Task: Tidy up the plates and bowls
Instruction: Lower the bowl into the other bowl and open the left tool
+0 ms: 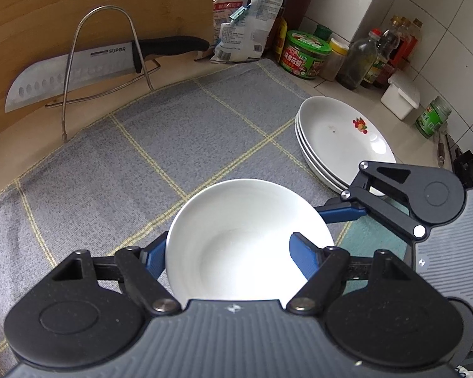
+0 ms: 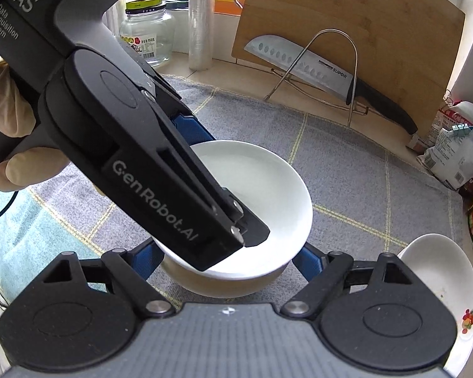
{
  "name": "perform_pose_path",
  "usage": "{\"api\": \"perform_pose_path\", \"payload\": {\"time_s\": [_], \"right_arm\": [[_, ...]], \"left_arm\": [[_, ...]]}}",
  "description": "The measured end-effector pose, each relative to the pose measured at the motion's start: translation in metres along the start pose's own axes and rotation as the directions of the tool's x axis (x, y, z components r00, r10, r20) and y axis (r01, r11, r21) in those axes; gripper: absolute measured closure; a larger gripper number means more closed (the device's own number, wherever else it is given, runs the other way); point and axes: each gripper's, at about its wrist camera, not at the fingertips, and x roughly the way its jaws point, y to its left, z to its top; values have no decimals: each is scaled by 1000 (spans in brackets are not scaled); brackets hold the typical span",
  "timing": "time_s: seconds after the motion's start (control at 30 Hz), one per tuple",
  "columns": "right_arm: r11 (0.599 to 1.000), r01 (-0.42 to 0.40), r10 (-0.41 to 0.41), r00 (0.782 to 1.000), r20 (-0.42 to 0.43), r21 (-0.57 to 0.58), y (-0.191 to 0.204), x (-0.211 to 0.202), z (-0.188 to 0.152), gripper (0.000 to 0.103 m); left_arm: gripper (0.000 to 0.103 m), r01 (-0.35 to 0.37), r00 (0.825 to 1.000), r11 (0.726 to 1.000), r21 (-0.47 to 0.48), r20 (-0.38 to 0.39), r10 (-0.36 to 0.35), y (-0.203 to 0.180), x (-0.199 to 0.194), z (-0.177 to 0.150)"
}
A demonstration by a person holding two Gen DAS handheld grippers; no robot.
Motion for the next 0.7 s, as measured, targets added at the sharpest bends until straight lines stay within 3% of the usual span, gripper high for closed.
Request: {"api": "perform_pose_path", "payload": {"time_s": [0.4,0.5,0.7], "right_arm": [[998,-41,41,999,-8,37,-8,3,-2,11],[999,-35,35,999,13,29,-6,1,-3,1],[999,-29,27,998,48,26,-7,-9,0,0]], "left_arm": [[25,29,1000,999,-21,4,-29,6,1,0],[25,27,1000,999,-23,4,-27,5,3,-1],[25,42,999,998,-44,35,-40,10,-6,1]]}}
